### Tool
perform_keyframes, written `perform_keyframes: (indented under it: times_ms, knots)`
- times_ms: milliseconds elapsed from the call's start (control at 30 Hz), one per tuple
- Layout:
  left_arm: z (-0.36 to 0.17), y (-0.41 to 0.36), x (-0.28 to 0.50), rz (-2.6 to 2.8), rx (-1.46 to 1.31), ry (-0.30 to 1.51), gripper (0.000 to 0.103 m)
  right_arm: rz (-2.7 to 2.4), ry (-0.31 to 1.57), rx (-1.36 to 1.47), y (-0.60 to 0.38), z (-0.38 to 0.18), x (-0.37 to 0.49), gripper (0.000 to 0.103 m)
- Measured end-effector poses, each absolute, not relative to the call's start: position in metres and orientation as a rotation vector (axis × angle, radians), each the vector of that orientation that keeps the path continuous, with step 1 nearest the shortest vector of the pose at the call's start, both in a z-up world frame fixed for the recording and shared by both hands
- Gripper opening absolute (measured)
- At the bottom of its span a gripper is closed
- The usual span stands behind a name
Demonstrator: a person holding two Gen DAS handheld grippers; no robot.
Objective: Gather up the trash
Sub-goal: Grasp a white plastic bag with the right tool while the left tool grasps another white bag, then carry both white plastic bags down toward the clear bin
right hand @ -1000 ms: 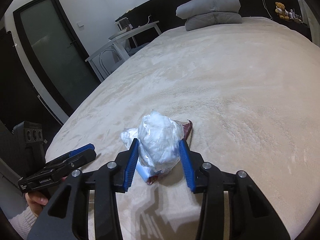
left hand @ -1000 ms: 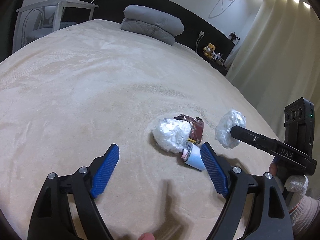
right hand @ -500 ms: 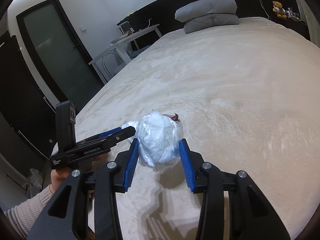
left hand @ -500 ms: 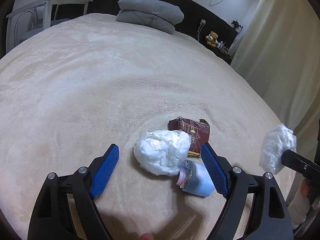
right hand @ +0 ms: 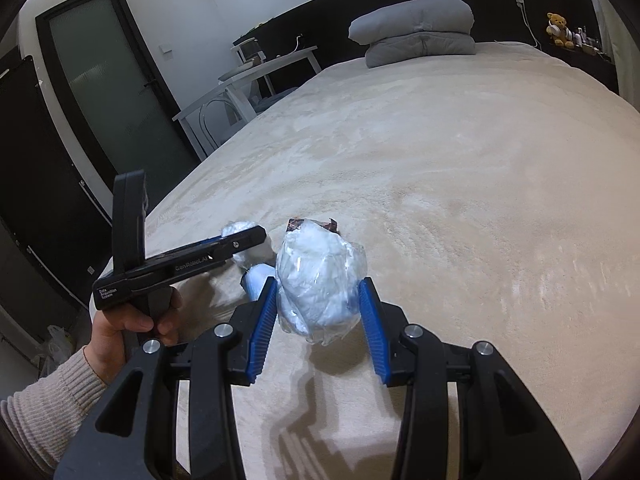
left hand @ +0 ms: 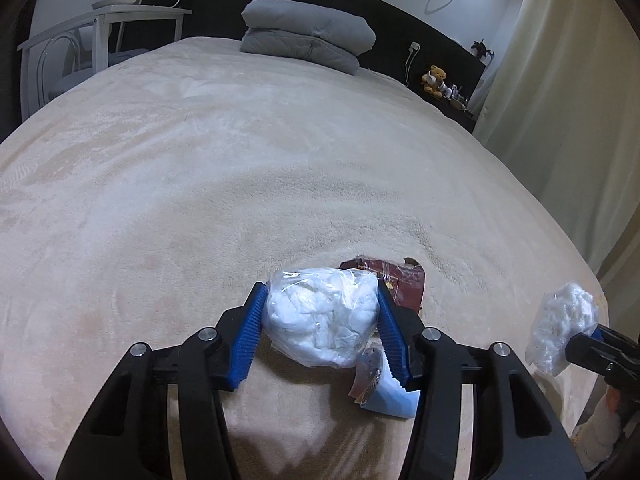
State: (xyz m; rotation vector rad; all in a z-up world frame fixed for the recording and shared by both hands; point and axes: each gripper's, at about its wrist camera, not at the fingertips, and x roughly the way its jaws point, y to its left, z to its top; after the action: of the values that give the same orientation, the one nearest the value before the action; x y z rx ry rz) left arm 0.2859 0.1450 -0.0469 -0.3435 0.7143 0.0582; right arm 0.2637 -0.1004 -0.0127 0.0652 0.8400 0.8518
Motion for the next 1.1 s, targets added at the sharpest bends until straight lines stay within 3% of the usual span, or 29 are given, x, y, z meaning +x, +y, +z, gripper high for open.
perform_keyframes:
  times_ms: [533,1100]
  knots:
    - [0.006,0.122,0.215,0.009,-0.376,0.555,0.052,0.768,0.816,0.094,-0.139,-0.003,0.246,0.042]
    - [0.028,0.051,0.111,-0.067,-0.29,0.488,0.052,0.745,0.771,0.112,-0.186,0.014,0.144,0.042]
